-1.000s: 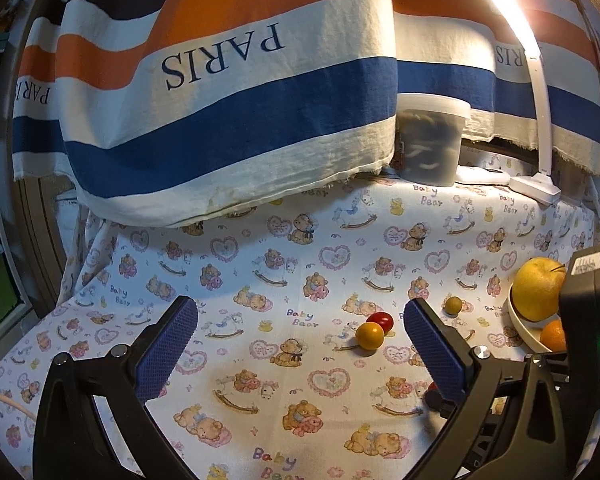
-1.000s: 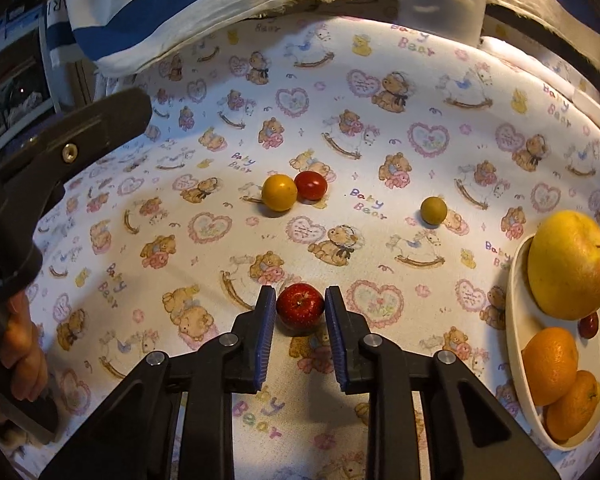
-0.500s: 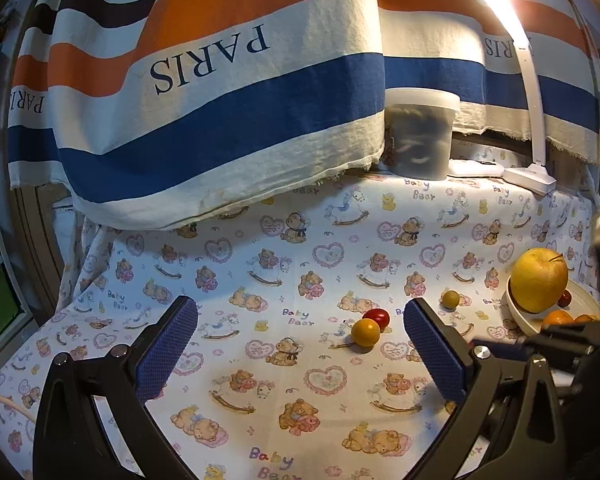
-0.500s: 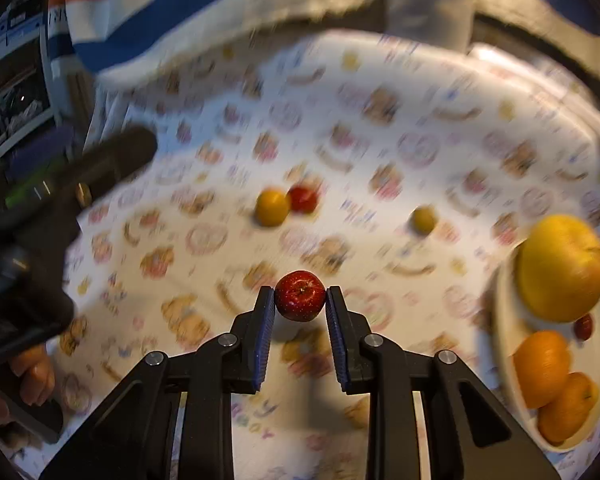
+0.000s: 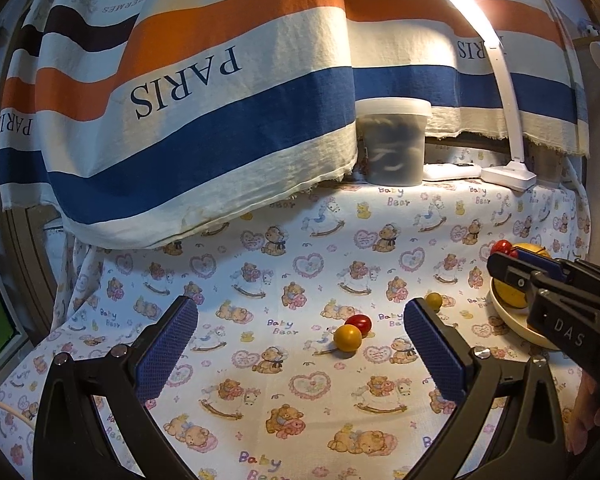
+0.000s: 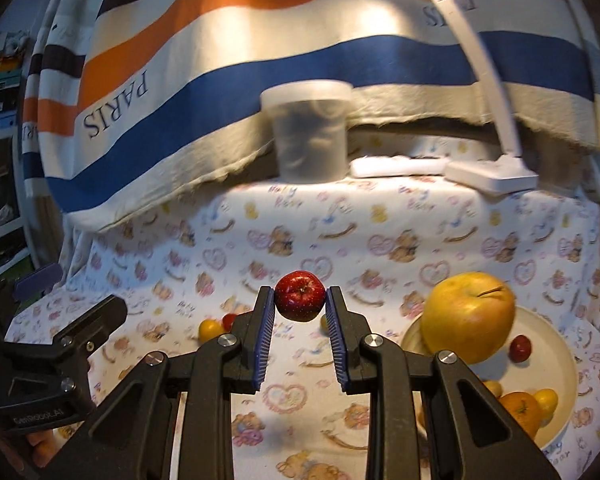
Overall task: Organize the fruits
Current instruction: 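Hold the red apple up in the right tool while the left tool moves toward the tangerine, then grasp the small tangerine with the left tool while the right tool holds the red apple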
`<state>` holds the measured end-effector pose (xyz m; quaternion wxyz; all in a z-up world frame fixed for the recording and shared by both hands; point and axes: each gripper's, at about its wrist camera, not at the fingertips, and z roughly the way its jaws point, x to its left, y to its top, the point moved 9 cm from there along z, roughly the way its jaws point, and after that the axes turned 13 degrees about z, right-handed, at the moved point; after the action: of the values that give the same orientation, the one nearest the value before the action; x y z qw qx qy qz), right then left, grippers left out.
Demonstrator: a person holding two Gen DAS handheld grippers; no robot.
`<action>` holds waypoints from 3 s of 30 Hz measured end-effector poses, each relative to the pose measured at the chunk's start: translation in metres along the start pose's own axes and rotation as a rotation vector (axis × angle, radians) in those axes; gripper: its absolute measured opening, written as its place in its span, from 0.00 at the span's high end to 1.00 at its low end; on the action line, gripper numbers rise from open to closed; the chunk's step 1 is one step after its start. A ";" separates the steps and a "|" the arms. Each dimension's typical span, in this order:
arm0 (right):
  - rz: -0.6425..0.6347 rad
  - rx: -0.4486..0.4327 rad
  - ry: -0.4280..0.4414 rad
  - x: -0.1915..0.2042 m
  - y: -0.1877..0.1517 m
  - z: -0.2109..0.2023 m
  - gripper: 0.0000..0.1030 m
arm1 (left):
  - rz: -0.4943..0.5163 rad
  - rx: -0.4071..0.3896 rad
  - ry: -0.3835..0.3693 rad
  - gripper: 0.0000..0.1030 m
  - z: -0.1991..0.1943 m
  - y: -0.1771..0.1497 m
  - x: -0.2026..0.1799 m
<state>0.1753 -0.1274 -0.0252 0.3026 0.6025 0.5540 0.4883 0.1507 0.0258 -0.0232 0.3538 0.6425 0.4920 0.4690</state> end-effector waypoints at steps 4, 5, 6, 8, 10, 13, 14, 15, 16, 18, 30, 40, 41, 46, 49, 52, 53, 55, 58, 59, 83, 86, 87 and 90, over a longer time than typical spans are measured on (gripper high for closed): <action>0.013 -0.040 -0.073 -0.009 0.004 -0.004 0.74 | -0.012 0.004 0.004 0.01 0.000 -0.001 0.002; 0.012 -0.050 -0.087 -0.010 0.005 -0.006 0.74 | -0.013 0.005 0.004 0.01 0.001 -0.001 0.002; 0.009 -0.054 -0.089 -0.010 0.005 -0.006 0.74 | -0.013 0.006 0.004 0.01 0.001 -0.001 0.002; -0.011 -0.064 -0.092 -0.007 0.005 -0.008 0.74 | -0.013 0.005 0.005 0.01 0.001 -0.001 0.003; -0.032 -0.078 -0.101 -0.004 0.004 -0.010 0.74 | -0.013 0.005 0.010 0.01 0.000 -0.001 0.003; -0.032 -0.079 -0.110 -0.004 0.004 -0.009 0.74 | -0.011 0.004 0.012 0.01 0.000 -0.001 0.004; -0.028 -0.079 -0.112 -0.005 0.005 -0.010 0.74 | -0.010 0.003 0.013 0.01 0.000 -0.001 0.004; -0.019 -0.080 -0.115 -0.006 0.005 -0.010 0.74 | -0.010 0.004 0.013 0.01 0.000 -0.001 0.004; -0.017 -0.078 -0.115 -0.007 0.005 -0.010 0.74 | -0.010 0.004 0.012 0.01 0.000 -0.001 0.004; -0.016 -0.073 -0.113 -0.007 0.005 -0.009 0.74 | -0.011 0.005 0.011 0.01 0.000 -0.001 0.004; -0.035 -0.080 -0.116 -0.005 0.005 -0.010 0.74 | -0.016 0.001 0.011 0.01 -0.001 -0.001 0.004; -0.035 -0.082 -0.119 -0.005 0.005 -0.011 0.74 | -0.002 -0.020 -0.006 0.01 -0.003 0.010 0.003; -0.036 -0.080 -0.116 -0.004 0.005 -0.010 0.74 | 0.007 -0.036 -0.005 0.01 -0.004 0.015 0.005; -0.038 -0.075 -0.105 -0.004 0.005 -0.010 0.74 | 0.039 -0.030 -0.007 0.01 0.005 0.041 0.012; -0.035 -0.077 -0.110 -0.004 0.005 -0.009 0.74 | 0.035 0.023 0.012 0.01 0.019 0.048 0.016; -0.032 -0.082 -0.113 -0.006 0.005 -0.010 0.74 | -0.006 0.077 -0.040 0.03 0.036 0.047 0.013; -0.030 -0.081 -0.115 -0.007 0.005 -0.010 0.74 | -0.021 0.096 -0.054 0.04 0.041 0.045 0.011; -0.015 -0.070 -0.114 -0.010 0.005 -0.008 0.74 | -0.053 0.158 -0.082 0.09 0.054 0.037 0.007; 0.031 -0.076 -0.127 -0.021 0.009 -0.006 0.74 | -0.091 0.249 -0.127 0.20 0.073 0.019 -0.003; 0.041 -0.080 -0.140 -0.025 0.011 -0.005 0.74 | -0.097 0.286 -0.138 0.24 0.081 0.011 -0.008; 0.031 -0.049 -0.162 -0.029 0.010 0.001 0.74 | -0.180 0.508 -0.369 0.73 0.116 -0.047 -0.055; 0.048 -0.036 -0.164 -0.034 0.009 0.004 0.74 | -0.202 0.490 -0.378 0.74 0.118 -0.046 -0.058; 0.051 -0.032 -0.165 -0.034 0.009 0.005 0.74 | -0.198 0.489 -0.381 0.75 0.118 -0.045 -0.058; 0.054 -0.031 -0.167 -0.035 0.009 0.005 0.74 | -0.189 0.477 -0.377 0.75 0.114 -0.042 -0.059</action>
<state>0.1865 -0.1622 -0.0279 0.3437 0.6511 0.5029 0.4529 0.2421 -0.0190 -0.1124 0.3202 0.7344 0.5713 0.1784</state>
